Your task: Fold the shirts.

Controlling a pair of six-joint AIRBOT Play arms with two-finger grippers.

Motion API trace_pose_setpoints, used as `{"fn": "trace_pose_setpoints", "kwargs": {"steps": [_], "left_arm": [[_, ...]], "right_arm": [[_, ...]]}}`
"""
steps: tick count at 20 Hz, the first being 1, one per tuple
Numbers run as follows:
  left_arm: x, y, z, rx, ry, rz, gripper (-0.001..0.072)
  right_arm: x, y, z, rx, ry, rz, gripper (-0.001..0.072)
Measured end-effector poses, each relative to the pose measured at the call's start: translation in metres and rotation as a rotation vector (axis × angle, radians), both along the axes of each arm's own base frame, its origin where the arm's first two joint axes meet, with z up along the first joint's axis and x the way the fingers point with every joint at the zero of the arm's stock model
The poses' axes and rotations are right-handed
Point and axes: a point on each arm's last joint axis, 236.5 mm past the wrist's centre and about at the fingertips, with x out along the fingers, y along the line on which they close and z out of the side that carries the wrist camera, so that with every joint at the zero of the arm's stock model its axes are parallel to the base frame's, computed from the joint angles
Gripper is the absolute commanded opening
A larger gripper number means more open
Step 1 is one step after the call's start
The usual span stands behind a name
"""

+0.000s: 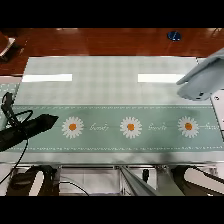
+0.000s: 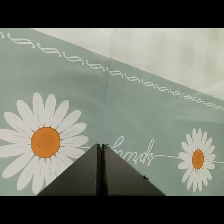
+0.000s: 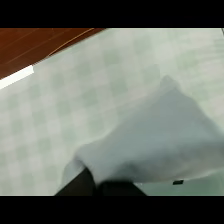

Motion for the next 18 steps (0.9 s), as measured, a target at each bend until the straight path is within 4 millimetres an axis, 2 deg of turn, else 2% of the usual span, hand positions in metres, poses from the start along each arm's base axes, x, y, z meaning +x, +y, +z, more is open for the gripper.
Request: {"fn": "trace_pose_setpoints", "kwargs": {"steps": [5, 10, 14, 18], "left_arm": [[0.002, 0.001, 0.001, 0.001, -0.007, 0.006, 0.002], [0.002, 0.002, -0.002, 0.001, -0.007, 0.013, 0.002], [0.002, 0.004, -0.01, 0.0, -0.001, 0.027, 0.002], [0.003, 0.005, -0.014, 0.0, 0.002, 0.036, 0.002]], "right_arm": [[-0.036, -0.045, -0.021, 0.032, 0.073, -0.134, 0.0023], [-0.096, -0.087, -0.069, 0.059, 0.165, -0.346, 0.0023], [-0.153, -0.103, -0.106, 0.089, 0.186, -0.537, 0.0023], [-0.212, -0.105, -0.139, 0.055, 0.283, -0.687, 0.0023]]}}
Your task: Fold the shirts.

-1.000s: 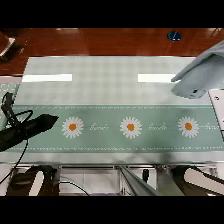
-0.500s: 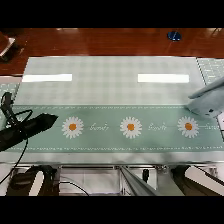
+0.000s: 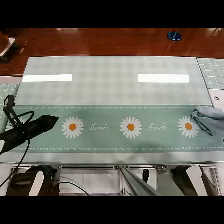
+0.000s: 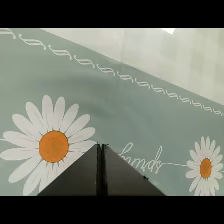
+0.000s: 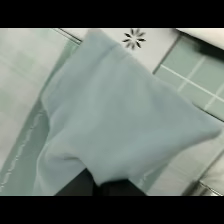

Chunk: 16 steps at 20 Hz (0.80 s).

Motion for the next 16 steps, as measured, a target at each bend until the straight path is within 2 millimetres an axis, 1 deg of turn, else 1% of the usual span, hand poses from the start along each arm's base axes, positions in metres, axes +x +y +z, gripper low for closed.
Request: {"fn": "trace_pose_setpoints", "kwargs": {"steps": [1, 3, 7, 11, 12, 14, 15, 16], "left_arm": [[0.0, 0.0, 0.0, 0.0, -0.001, 0.002, 0.002], [0.001, 0.001, -0.001, 0.0, -0.002, 0.004, 0.002], [0.005, 0.004, 0.002, 0.004, -0.023, 0.021, 0.002], [0.012, 0.008, 0.007, 0.003, -0.055, 0.046, 0.002], [0.015, 0.009, 0.009, 0.005, -0.067, 0.055, 0.002], [0.018, 0.012, 0.011, 0.006, -0.083, 0.067, 0.002], [0.02, 0.013, 0.013, 0.006, -0.09, 0.073, 0.002], [0.021, 0.013, 0.013, 0.008, -0.094, 0.076, 0.002]], "right_arm": [[-0.016, 0.002, -0.009, -0.002, 0.049, -0.027, 0.0024], [-0.039, 0.008, -0.023, 0.001, 0.12, -0.059, 0.0023], [-0.075, 0.023, -0.046, 0.029, 0.24, -0.094, 0.0024], [-0.107, 0.038, -0.062, 0.077, 0.363, -0.133, 0.0025], [-0.116, 0.042, -0.064, 0.092, 0.398, -0.141, 0.0035], [-0.132, 0.05, -0.069, 0.124, 0.467, -0.158, 0.0234], [-0.14, 0.053, -0.07, 0.137, 0.499, -0.169, 0.0387], [-0.146, 0.055, -0.071, 0.146, 0.526, -0.174, 0.0416]]}}
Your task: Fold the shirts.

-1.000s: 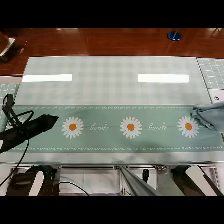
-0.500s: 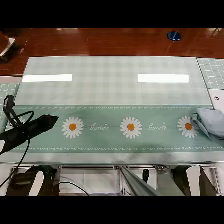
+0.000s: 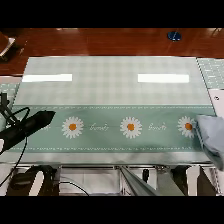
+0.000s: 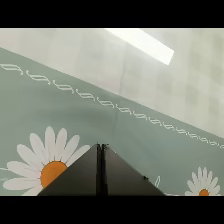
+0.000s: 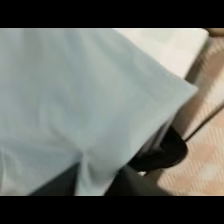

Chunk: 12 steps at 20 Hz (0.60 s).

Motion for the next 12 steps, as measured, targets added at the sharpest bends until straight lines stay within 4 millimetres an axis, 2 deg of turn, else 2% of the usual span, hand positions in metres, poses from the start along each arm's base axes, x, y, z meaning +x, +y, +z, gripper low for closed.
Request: {"fn": "trace_pose_setpoints", "kwargs": {"steps": [3, 5, 7, 8, 9, 10, 12], "left_arm": [[0.003, 0.002, 0.002, 0.002, -0.015, 0.011, 0.002], [0.007, 0.005, 0.006, 0.003, -0.034, 0.027, 0.002], [0.012, 0.008, 0.013, -0.001, -0.061, 0.044, 0.002], [0.018, 0.01, 0.021, 0.0, -0.084, 0.056, 0.002], [0.024, 0.012, 0.031, 0.004, -0.103, 0.059, 0.0019], [0.033, 0.014, 0.045, 0.015, -0.132, 0.058, 0.0019], [0.054, 0.017, 0.082, 0.039, -0.193, 0.042, 0.0019]], "right_arm": [[-0.011, 0.002, -0.001, 0.009, 0.047, 0.001, 0.0414], [-0.011, -0.002, 0.002, -0.01, 0.047, 0.007, 0.0388], [0.002, -0.017, 0.01, -0.075, -0.006, 0.027, 0.0183], [0.014, -0.026, 0.018, -0.119, -0.057, 0.046, 0.0088], [0.033, -0.039, 0.03, -0.174, -0.133, 0.08, 0.0024], [0.057, -0.049, 0.043, -0.22, -0.228, 0.123, 0.0024], [0.127, -0.06, 0.083, -0.287, -0.497, 0.242, 0.0023]]}}
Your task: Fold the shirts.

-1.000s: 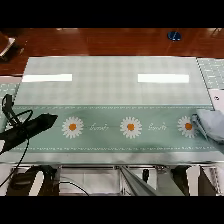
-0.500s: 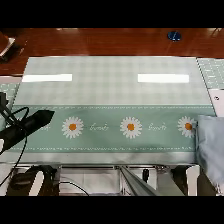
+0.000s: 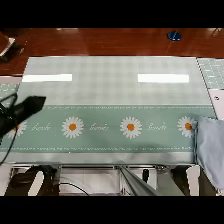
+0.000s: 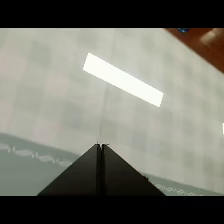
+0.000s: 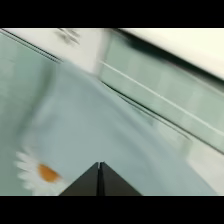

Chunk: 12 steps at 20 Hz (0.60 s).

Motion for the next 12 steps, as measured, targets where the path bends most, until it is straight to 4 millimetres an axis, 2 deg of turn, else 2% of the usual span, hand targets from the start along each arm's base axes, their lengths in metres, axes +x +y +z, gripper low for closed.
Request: {"fn": "trace_pose_setpoints", "kwargs": {"steps": [1, 2, 3, 5, 6, 7, 8, 10, 12], "left_arm": [[0.012, -0.002, 0.024, 0.01, -0.033, -0.023, 0.0019], [0.024, -0.006, 0.046, 0.019, -0.06, -0.051, 0.0019], [0.036, -0.013, 0.07, 0.028, -0.091, -0.089, 0.0019], [0.051, -0.042, 0.105, 0.037, -0.128, -0.201, 0.0019], [0.056, -0.061, 0.114, 0.055, -0.142, -0.265, 0.0019], [0.057, -0.081, 0.115, 0.074, -0.14, -0.329, 0.0019], [0.056, -0.099, 0.105, 0.105, -0.116, -0.388, 0.0019], [0.051, -0.127, 0.061, 0.16, 0.002, -0.461, 0.002], [0.046, -0.134, 0.0, 0.258, 0.147, -0.488, 0.002]], "right_arm": [[0.042, 0.002, 0.027, -0.023, -0.149, 0.093, 0.0023], [0.079, 0.013, 0.052, -0.03, -0.265, 0.195, 0.0023], [0.115, 0.032, 0.075, -0.033, -0.362, 0.315, 0.0023], [0.17, 0.09, 0.095, -0.012, -0.44, 0.562, 0.0023], [0.191, 0.126, 0.093, 0.003, -0.433, 0.694, 0.0024], [0.205, 0.159, 0.082, 0.012, -0.392, 0.806, 0.0024], [0.216, 0.188, 0.064, 0.015, -0.331, 0.895, 0.0023], [0.224, 0.232, 0.006, 0.014, -0.145, 1.001, 0.0023], [0.224, 0.253, -0.051, 0.001, 0.028, 1.031, 0.0023]]}}
